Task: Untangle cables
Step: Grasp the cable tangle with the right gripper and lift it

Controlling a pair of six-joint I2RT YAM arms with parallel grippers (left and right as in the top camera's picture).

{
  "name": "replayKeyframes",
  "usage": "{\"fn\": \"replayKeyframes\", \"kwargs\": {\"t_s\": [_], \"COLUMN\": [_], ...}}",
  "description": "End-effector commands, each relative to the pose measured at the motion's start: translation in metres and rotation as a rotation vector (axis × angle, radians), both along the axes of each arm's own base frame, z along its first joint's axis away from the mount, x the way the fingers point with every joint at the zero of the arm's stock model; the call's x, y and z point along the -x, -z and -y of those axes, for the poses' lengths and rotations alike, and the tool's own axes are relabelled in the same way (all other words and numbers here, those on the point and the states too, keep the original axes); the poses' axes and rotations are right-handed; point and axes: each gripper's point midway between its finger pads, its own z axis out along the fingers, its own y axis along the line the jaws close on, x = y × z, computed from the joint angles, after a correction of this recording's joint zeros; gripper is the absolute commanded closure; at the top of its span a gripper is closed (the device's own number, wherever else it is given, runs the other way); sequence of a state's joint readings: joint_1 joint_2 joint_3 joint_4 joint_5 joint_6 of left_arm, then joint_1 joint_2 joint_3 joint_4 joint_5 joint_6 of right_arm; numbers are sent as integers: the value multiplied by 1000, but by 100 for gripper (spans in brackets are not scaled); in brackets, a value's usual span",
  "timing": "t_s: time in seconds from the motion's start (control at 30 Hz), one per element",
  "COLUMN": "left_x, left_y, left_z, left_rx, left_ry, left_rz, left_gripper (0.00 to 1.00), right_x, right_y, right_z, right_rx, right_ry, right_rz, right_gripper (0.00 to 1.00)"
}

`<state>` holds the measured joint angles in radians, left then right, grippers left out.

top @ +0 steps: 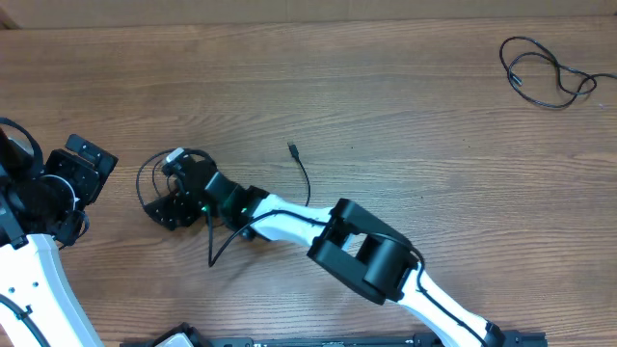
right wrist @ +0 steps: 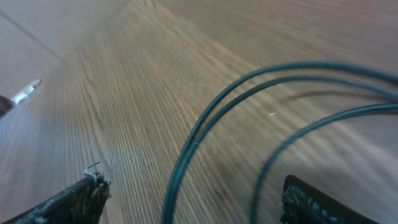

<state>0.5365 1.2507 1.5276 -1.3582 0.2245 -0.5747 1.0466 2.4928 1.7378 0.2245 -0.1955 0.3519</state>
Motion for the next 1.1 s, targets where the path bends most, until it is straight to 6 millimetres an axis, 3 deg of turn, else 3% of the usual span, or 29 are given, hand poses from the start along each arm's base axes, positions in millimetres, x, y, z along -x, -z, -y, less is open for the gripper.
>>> {"fn": "replayKeyframes", "kwargs": {"t_s": [0.0, 0.03, 0.1, 0.17, 0.27, 0.4, 0.53, 0.6, 0.73, 0.83, 0.93, 1.0, 1.07], "left_x": [-1, -1, 0, 1, 1, 4, 5, 6, 3, 3, 1, -2, -7], "left_y": [-7, -7, -6, -6, -5, -4, -3, -2, -4, -4, -3, -2, 3], "left_z": [2, 2, 2, 3, 3, 5, 6, 6, 15, 22, 28, 35, 44], "left_rx": [3, 3, 5, 6, 9, 16, 21, 23, 62, 84, 86, 86, 96], "left_ry": [-1, -1, -1, -1, -1, -1, -1, -1, 26, 52, 76, 104, 133], "left_rz": [24, 23, 19, 17, 14, 2, -5, -8, 10, 14, 11, 11, 7], "left_gripper": [0, 1, 1, 0, 0, 1, 1, 1, 1, 0, 1, 1, 1], "right_x": [16, 14, 14, 9, -13, -51, -102, -125, -157, -166, -163, -150, -133], "right_y": [-14, -13, -12, -14, -25, -67, -103, -104, -87, -69, -57, -53, -56], "right_z": [-31, -32, -31, -28, -10, 34, 112, 158, 258, 337, 398, 419, 424], "right_rx": [-18, -3, 23, 44, 108, 201, 286, 344, 483, 587, 652, 659, 633], "right_ry": [15, 27, 20, 28, 77, 117, 238, 308, 455, 561, 634, 624, 538], "right_rz": [41, 47, 51, 39, 33, 68, 18, -36, -192, -340, -474, -578, -661], "right_gripper": [18, 24, 83, 96, 96, 96, 96, 96, 96, 96, 96, 96, 96]}}
